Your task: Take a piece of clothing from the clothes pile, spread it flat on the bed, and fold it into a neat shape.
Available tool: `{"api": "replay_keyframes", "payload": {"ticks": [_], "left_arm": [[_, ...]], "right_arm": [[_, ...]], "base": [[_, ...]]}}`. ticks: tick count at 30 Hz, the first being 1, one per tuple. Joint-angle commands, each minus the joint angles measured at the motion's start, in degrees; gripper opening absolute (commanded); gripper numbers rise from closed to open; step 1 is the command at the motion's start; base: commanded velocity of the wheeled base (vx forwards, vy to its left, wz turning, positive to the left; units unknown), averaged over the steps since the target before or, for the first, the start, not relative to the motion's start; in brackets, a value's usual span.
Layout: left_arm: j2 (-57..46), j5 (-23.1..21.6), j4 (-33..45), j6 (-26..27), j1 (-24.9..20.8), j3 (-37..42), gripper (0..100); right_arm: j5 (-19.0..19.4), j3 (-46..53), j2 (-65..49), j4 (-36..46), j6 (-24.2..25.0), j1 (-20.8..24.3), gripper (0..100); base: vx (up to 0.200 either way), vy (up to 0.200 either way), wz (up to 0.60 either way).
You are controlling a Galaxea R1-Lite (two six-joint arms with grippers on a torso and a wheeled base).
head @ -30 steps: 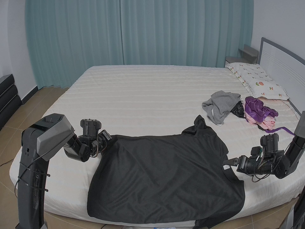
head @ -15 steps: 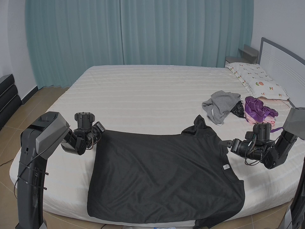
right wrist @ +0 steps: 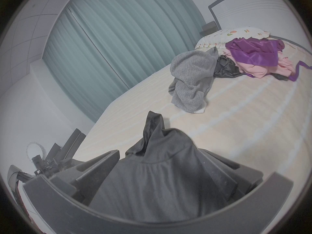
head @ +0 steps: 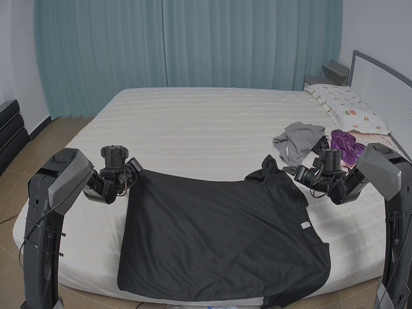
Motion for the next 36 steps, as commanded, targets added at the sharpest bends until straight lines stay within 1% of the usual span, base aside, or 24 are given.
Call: {"api": "replay_keyframes", "payload": {"ticks": [1,2,3,6,11,16,17,25,29,30,32,36], "left_arm": [[-0.52,0.21,0.75,0.09,0.04,-0.58,0],[-0.7,0.21,0.84,0.09,0.04,-0.31,0],[-0.7,0.21,0.84,0.09,0.04,-0.31,0],[-0.7,0.21,0.84,0.0,-0.05,-0.05,0],[-0.34,0.21,0.84,0.0,-0.13,-0.23,0],[-0.34,0.21,0.84,0.09,-0.22,-0.4,0],[-0.34,0.21,0.84,0.0,-0.22,-0.49,0],[-0.26,0.3,1.98,0.09,-0.31,-0.67,0],[-0.26,1.53,2.07,0.26,-0.22,-1.98,0],[-0.26,2.67,2.59,0.35,-0.05,-3.3,0],[-0.26,3.2,3.3,0.35,0.13,-4.62,0],[-0.26,3.46,3.56,0.35,0.13,-5.94,0]], "right_arm": [[-0.36,-12.83,11.91,5.05,-0.14,-0.36,100],[-0.36,-16.25,13.58,6.98,-0.14,-0.45,100],[-0.36,-16.25,13.58,6.98,-0.14,-0.45,100],[-0.36,-21.79,15.87,9.44,-0.05,-0.54,100],[-0.36,-26.36,17.45,13.05,0.03,-0.01,100],[-0.45,-28.38,18.15,13.93,-0.05,-0.45,100],[-0.45,-28.47,18.15,14.1,-0.05,-0.45,0],[-0.28,-28.73,17.54,14.01,0.21,-1.24,0],[-0.36,-29.52,16.13,12.61,2.23,-1.86,0],[-0.54,-29.7,15.34,11.29,3.55,-2.21,0],[-0.8,-29.7,14.2,9.79,4.6,-2.65,0],[-0.89,-30.67,12.09,7.77,5.22,-3.79,0]], "base": [[0.0,0.0,0.0],[0.0,0.0,0.0],[0.0,0.0,0.0],[0.0,0.0,0.0],[0.0,0.0,0.0],[0.0,0.0,0.0],[0.0,0.0,0.0],[0.0,0.0,0.0],[0.0,0.0,0.0],[0.0,0.0,0.0],[0.0,0.0,0.0],[0.0,0.0,0.0]]}}
